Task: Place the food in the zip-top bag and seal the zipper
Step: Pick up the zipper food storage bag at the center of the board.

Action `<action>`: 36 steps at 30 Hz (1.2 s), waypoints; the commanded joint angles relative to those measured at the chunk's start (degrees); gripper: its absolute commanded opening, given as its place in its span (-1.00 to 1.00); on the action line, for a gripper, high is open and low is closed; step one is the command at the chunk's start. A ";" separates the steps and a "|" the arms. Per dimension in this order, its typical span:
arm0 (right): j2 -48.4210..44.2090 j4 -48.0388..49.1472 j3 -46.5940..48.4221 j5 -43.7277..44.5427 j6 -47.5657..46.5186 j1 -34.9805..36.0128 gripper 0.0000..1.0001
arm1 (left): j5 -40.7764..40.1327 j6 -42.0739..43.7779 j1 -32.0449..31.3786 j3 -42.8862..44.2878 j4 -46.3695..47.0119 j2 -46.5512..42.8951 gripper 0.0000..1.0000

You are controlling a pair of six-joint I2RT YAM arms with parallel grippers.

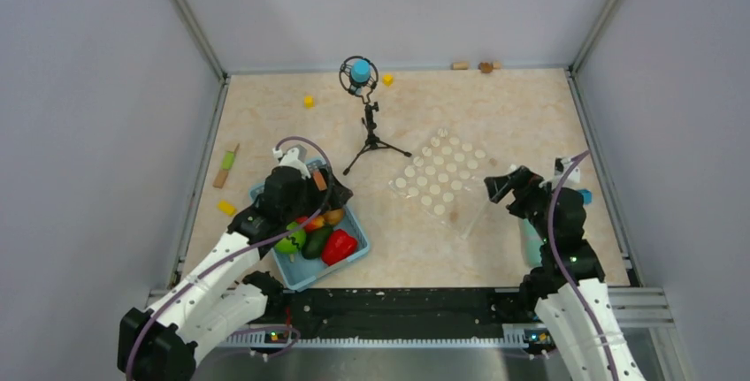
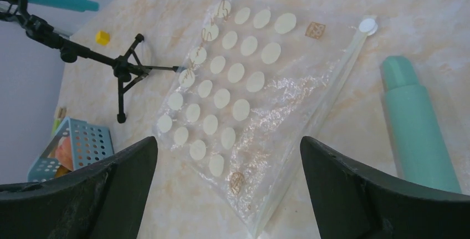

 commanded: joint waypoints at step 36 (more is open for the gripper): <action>27.47 27.23 -7.49 -5.60 0.77 -0.35 0.68 | 8.91 6.43 -8.21 -1.26 13.61 0.10 0.94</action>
